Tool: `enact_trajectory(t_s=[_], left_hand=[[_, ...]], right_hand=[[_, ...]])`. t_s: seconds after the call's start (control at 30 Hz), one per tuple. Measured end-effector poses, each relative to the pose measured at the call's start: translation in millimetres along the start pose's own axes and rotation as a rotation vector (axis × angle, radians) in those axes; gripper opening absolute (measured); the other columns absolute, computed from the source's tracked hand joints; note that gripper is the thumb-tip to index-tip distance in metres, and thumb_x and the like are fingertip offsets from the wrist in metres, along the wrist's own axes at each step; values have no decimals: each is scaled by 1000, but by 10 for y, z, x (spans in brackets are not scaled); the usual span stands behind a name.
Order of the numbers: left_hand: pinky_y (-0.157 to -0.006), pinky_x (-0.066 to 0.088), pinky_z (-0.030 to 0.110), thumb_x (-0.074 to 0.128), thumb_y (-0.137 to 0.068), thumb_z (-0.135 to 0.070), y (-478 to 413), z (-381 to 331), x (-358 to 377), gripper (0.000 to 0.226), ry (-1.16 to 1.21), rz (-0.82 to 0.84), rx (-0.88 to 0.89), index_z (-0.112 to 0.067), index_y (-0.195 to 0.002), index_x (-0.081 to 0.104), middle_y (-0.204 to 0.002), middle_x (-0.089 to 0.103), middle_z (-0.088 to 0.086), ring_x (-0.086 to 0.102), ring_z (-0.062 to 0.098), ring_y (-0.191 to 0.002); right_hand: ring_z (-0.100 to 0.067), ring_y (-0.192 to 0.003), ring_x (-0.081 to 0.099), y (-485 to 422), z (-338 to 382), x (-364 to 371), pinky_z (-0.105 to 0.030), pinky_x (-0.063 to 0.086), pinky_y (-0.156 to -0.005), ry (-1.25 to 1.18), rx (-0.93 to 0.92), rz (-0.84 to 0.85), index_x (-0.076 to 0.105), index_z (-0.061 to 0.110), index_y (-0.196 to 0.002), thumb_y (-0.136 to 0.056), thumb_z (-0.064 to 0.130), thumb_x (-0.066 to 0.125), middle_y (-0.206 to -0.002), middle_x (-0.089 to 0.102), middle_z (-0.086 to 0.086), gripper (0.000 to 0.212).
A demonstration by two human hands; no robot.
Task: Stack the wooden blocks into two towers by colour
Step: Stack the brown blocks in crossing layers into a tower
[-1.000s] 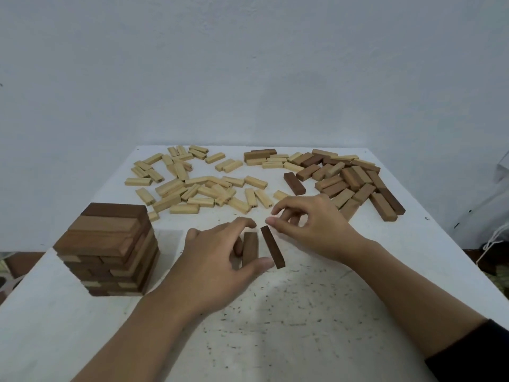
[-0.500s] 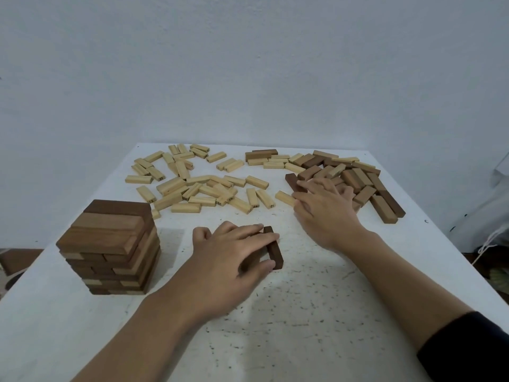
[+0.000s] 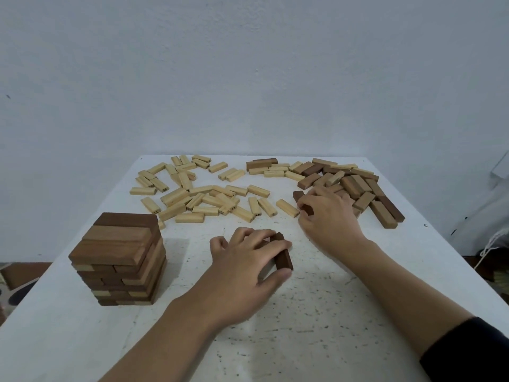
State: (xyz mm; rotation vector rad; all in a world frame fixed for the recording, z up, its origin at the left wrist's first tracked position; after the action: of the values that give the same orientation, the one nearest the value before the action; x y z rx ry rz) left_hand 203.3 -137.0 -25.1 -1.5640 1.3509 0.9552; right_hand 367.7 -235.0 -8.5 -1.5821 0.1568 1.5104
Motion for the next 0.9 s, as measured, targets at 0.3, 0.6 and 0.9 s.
enact_trajectory(t_s=[0.3,0.6,0.9], left_hand=[[-109,12,43,33,-105,-57,41,21,23,46,-27,42,11,-50,-150,33,-152,20,-17,9,4,-142],[-110,18,36,51,-97,-60,78,104,-90,70,95,-33,-31,-41,-157,19,-150,34,-25,16,-1,-139],[-108,18,27,64,-91,-61,118,195,-142,81,199,-20,-106,-46,-156,18,-153,30,-23,18,-1,-136]], right_hand=[[-11,-76,65,83,93,-405,-36,54,-67,-274,-69,-184,71,14,-76,-83,11,71,-82,64,6,8],[-5,-75,59,476,421,-507,-29,53,-65,-315,-145,37,74,21,-82,-79,18,76,-81,60,15,5],[-3,-98,59,545,410,-266,-9,43,-76,-539,-106,265,69,32,-102,-83,24,76,-103,60,22,22]])
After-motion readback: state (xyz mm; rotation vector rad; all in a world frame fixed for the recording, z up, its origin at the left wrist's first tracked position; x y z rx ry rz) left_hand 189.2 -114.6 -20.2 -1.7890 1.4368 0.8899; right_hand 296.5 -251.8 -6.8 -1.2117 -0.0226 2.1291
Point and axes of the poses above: each hand's wrist, its own y-axis away from the middle knuckle, its own x-axis out of the palm, z = x × y, the point moved 7 cm from there along -y, towards the middle knuckle
